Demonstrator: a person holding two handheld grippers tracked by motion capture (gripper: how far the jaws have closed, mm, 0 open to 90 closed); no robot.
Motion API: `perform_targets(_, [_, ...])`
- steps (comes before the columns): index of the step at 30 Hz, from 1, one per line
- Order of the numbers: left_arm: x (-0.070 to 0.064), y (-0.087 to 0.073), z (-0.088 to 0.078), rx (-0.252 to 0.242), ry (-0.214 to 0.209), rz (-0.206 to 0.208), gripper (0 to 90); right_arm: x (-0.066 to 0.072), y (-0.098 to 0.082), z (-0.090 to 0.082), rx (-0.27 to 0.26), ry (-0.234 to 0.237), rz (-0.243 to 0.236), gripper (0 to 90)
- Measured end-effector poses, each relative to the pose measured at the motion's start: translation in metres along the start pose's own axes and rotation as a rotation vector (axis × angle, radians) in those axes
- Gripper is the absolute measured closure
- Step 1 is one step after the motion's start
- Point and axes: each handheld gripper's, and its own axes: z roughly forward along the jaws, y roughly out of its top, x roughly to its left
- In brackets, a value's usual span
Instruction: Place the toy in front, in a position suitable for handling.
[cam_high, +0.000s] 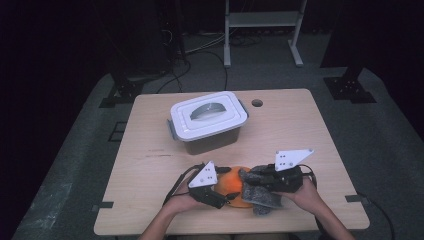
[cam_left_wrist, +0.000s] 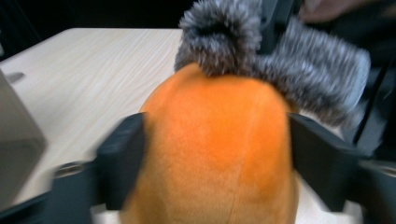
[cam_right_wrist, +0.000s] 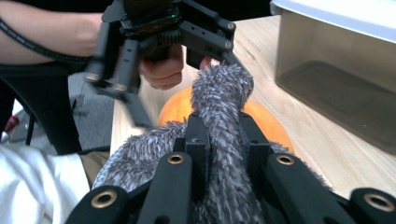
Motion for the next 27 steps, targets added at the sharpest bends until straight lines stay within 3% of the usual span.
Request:
perform_targets(2, [-0.001,0.0,-0.002,0.006,0.015,-0.002,36.3,0.0,0.0,-0.002,0.006,-0.004,-0.006,77.3])
perform_targets(7, [0.002,-0.004,-0.005,0.01,0.012,-0.027,36.5,-0.003,-0.014,-0.017,0.016,-0.03,0.022,77.3])
perform_targets(12, [-0.001,-0.002,-0.003,0.013,-0.002,-0.013,36.1,-0.005,-0.023,-0.032,0.029,-0.06,0.058,77.3])
perform_targets(16, [-0.001,-0.003,-0.004,0.019,0.009,-0.013,35.9,-0.003,-0.01,-0.025,0.0,-0.034,0.035,77.3])
perform_targets(20, [0.004,-0.009,-0.008,0.033,0.03,-0.044,35.9,0.0,-0.001,-0.011,0.013,-0.012,-0.002,77.2])
perform_targets(27, [0.011,-0.015,-0.011,0.035,0.027,-0.104,36.0,-0.008,-0.023,-0.021,0.028,-0.044,0.061,77.2])
